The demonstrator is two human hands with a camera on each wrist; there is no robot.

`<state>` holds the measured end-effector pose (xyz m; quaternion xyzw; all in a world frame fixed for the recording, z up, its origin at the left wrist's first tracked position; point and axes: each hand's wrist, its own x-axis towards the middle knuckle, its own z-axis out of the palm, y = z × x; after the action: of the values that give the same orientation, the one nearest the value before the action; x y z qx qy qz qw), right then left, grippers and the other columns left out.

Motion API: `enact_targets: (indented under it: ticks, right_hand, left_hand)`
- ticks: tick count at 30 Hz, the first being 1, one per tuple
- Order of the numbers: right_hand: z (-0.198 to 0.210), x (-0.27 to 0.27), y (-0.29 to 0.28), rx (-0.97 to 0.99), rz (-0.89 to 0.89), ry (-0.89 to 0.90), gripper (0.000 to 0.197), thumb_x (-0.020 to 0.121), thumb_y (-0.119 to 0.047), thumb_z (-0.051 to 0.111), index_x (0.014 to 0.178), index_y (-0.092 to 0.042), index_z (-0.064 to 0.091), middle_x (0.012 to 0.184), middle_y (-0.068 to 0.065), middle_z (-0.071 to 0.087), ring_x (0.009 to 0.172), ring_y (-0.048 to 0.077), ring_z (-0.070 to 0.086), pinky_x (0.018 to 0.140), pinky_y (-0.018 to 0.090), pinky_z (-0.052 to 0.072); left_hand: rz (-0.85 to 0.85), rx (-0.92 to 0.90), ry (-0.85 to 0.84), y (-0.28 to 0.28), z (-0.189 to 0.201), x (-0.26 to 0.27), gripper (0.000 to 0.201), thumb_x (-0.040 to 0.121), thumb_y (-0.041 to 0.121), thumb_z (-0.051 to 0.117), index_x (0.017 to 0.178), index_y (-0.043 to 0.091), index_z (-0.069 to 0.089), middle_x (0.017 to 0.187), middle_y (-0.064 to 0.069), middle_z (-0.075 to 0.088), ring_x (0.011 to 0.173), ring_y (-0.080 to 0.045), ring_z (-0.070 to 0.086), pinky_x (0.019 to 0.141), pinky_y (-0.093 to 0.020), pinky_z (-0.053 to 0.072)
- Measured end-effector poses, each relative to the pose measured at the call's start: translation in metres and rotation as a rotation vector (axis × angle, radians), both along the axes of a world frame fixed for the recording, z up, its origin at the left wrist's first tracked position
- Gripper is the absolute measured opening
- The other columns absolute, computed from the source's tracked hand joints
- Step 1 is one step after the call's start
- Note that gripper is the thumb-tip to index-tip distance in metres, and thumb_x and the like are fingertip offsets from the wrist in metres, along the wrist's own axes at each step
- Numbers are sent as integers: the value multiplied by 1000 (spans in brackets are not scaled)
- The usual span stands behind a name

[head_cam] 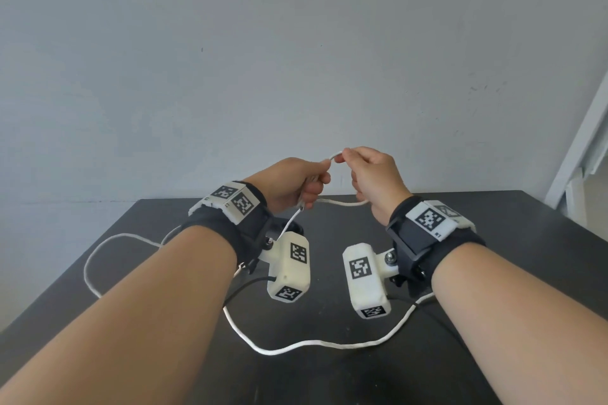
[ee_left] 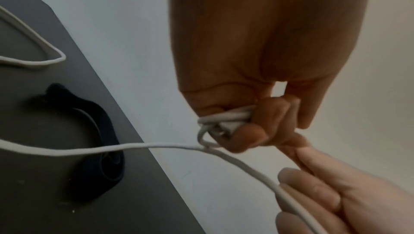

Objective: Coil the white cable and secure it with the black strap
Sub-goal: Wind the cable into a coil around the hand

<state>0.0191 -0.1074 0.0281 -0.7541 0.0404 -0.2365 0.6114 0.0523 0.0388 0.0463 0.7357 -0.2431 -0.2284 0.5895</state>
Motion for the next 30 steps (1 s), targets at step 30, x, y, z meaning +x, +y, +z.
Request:
enact_targets:
  ticks: [30]
  right_hand:
    - [-5,-6,11,-431,318,461,33,100,-35,31,121,-26,55,71,2,53,51,12,38,45,22,34]
  left_hand:
    - [-8,-650,206,-14,23,-16,26,95,-4,43,120,-3,50,94,-9,72,78,-15,71,87,-26,55]
